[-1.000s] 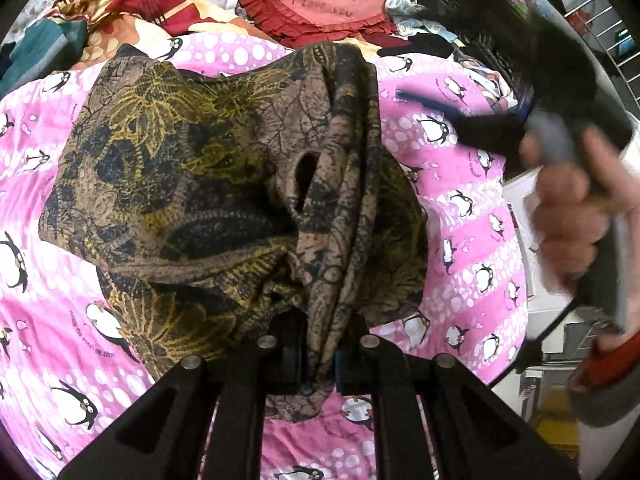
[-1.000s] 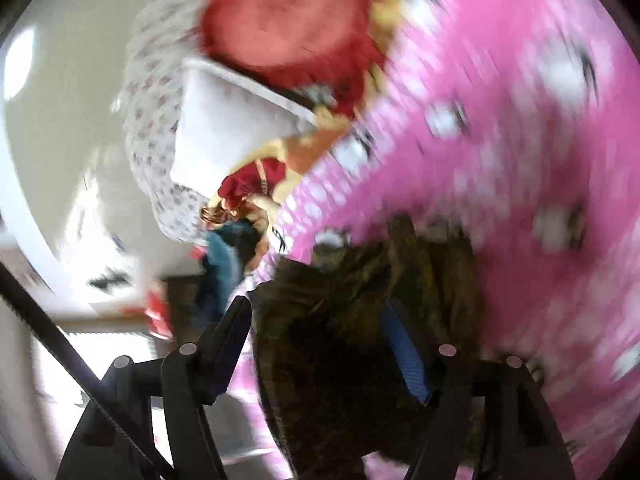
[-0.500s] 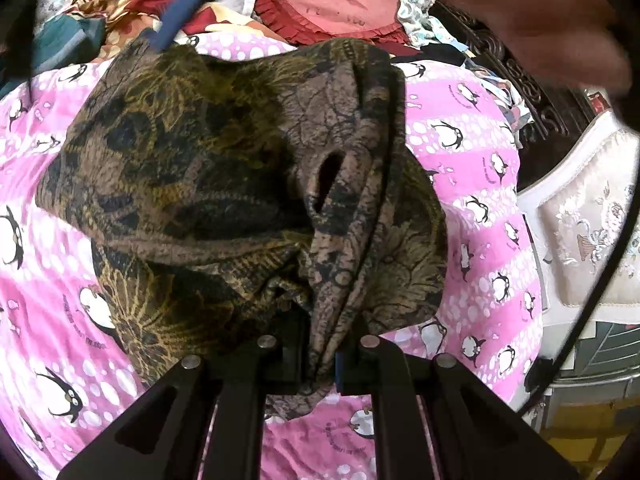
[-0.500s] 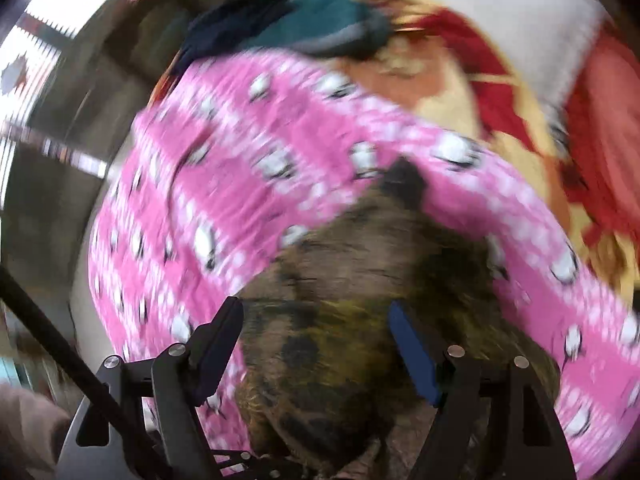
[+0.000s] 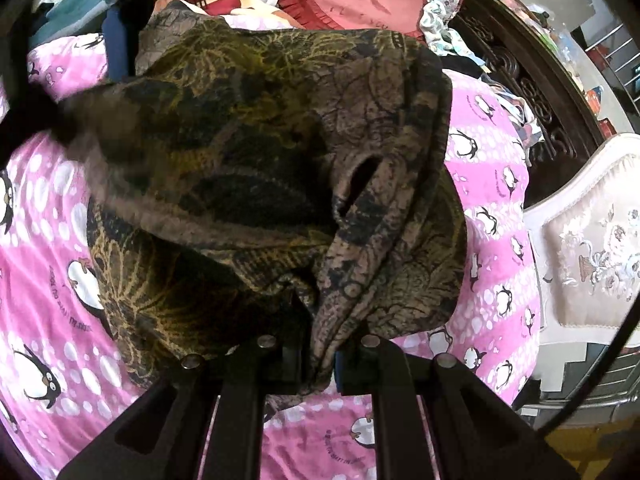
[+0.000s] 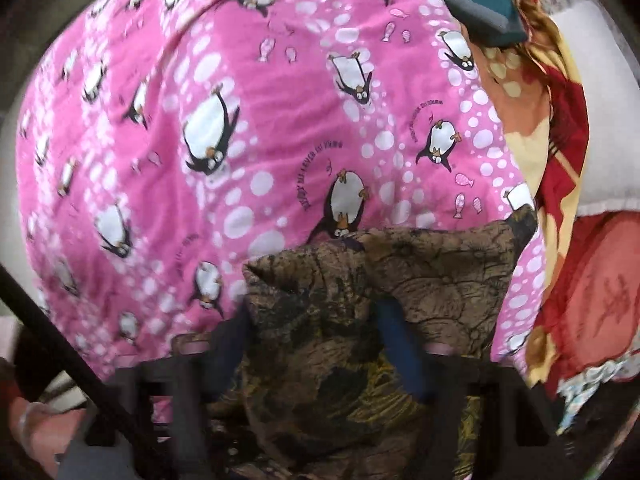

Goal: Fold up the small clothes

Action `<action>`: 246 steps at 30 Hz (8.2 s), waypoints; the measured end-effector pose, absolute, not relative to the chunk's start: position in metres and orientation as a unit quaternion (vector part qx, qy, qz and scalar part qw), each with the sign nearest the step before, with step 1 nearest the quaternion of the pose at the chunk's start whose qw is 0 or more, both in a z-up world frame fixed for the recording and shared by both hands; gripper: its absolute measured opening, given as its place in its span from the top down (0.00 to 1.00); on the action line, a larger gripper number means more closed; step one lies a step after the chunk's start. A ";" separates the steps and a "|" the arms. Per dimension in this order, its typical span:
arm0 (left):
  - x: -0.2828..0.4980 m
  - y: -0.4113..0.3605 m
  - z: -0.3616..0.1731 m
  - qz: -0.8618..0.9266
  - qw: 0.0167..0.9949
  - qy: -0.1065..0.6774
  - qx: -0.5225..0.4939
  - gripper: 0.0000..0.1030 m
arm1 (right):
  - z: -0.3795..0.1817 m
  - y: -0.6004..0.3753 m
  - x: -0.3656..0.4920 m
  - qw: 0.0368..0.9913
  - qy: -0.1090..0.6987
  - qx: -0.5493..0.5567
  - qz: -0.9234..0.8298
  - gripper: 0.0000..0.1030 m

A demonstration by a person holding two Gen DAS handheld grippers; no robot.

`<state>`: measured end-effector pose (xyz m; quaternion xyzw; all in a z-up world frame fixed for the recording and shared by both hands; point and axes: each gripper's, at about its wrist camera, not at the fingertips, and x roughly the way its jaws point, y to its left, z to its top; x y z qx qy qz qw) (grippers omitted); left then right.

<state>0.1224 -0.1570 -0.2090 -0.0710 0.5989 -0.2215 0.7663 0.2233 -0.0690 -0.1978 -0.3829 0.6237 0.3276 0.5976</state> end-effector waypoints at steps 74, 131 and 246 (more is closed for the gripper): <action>0.145 -0.107 -0.195 -0.176 0.765 0.619 -0.009 0.31 | -0.183 -0.335 0.141 0.769 0.614 0.128 0.128 0.58; 0.211 -0.097 -0.191 -0.253 0.761 0.586 -0.111 0.71 | -0.223 -0.384 0.128 0.762 0.525 0.360 0.124 0.71; 0.015 0.008 -0.069 -0.100 0.807 0.579 0.054 0.29 | -0.103 -0.195 -0.050 0.788 0.605 0.110 0.006 0.22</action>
